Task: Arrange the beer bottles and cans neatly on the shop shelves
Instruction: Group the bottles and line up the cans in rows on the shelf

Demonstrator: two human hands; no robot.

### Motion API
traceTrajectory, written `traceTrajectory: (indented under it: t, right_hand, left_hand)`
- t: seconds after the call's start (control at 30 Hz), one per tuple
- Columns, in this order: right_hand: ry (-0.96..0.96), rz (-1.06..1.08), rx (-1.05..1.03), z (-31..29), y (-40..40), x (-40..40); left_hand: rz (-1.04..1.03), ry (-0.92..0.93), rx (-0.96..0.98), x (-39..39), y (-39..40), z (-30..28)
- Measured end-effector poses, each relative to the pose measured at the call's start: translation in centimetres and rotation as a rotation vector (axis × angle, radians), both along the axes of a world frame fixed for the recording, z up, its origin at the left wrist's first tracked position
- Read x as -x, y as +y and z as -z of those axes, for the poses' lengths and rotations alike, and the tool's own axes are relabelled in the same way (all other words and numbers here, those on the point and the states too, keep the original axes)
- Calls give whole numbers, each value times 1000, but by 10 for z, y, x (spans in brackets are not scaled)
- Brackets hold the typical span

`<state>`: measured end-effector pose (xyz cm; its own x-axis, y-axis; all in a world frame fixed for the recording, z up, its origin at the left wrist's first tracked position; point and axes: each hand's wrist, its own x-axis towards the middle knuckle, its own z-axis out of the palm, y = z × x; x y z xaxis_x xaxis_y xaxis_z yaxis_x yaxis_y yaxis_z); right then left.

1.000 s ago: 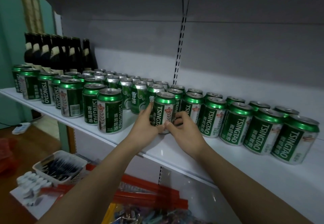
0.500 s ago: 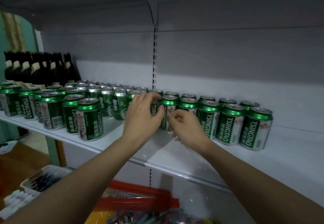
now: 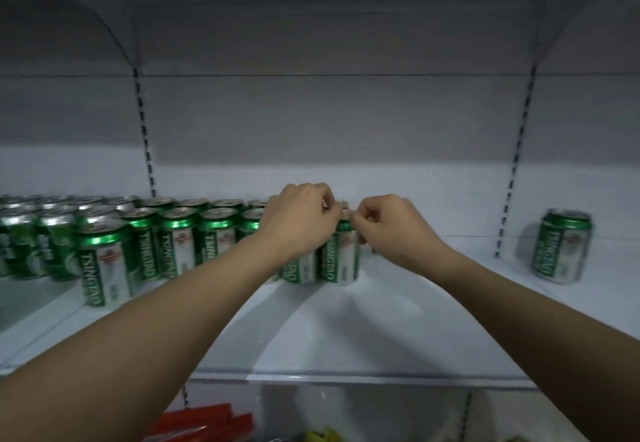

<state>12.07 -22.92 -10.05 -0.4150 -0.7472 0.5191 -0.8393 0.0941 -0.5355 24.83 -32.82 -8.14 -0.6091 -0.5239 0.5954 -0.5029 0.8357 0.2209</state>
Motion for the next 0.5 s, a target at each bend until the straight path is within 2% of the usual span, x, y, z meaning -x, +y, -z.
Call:
traceTrajectory:
  t: [0.17,0.33,0.4,0.5]
  right_hand:
    - [-51,154,-37,7,58,60]
    - [-89,320,-18,29,106,120]
    - [-114,385,38,39,122,142]
    - [-106,526,242,52,140,171]
  left_hand:
    - [115,-80,-32,70,39,9]
    - [230,-54,-10,139,87,27]
    - [322,-50,-179,166,106,37]
    - [412,-70,-483,210,126,57]
